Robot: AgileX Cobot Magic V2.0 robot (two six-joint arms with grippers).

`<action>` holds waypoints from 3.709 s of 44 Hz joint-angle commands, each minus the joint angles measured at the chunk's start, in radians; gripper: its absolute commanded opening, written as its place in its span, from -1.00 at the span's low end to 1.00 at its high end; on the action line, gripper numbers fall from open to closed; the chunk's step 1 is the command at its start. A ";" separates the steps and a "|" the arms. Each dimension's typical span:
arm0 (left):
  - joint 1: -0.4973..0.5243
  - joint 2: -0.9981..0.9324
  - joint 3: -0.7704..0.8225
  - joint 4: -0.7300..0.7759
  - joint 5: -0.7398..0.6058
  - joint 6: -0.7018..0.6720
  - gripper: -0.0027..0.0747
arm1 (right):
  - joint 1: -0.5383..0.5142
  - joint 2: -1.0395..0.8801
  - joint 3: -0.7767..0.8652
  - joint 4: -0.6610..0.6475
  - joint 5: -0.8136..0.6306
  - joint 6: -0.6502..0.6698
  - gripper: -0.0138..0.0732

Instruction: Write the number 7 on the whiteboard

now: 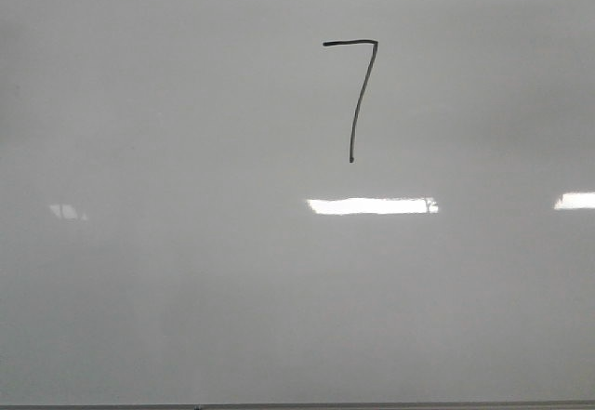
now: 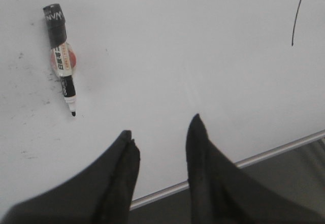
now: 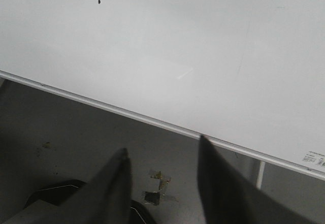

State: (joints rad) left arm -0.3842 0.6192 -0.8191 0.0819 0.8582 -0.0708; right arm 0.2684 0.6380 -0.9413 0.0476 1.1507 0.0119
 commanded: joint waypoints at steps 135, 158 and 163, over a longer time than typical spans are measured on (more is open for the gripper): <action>0.392 -0.640 0.828 -0.089 -0.923 0.146 -0.98 | -0.004 -0.001 -0.029 -0.008 -0.082 -0.002 -0.84; 0.394 -0.640 0.828 -0.089 -0.923 0.146 -0.98 | -0.154 -0.239 0.261 -0.016 -0.421 -0.020 -0.84; 0.394 -0.640 0.828 -0.089 -0.923 0.146 -0.98 | -0.207 -0.362 0.447 -0.016 -0.655 -0.019 -0.84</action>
State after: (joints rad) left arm 0.0081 -0.0038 0.0057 0.0000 0.0203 0.0757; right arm 0.0982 0.3404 -0.5805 0.0403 0.7453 0.0000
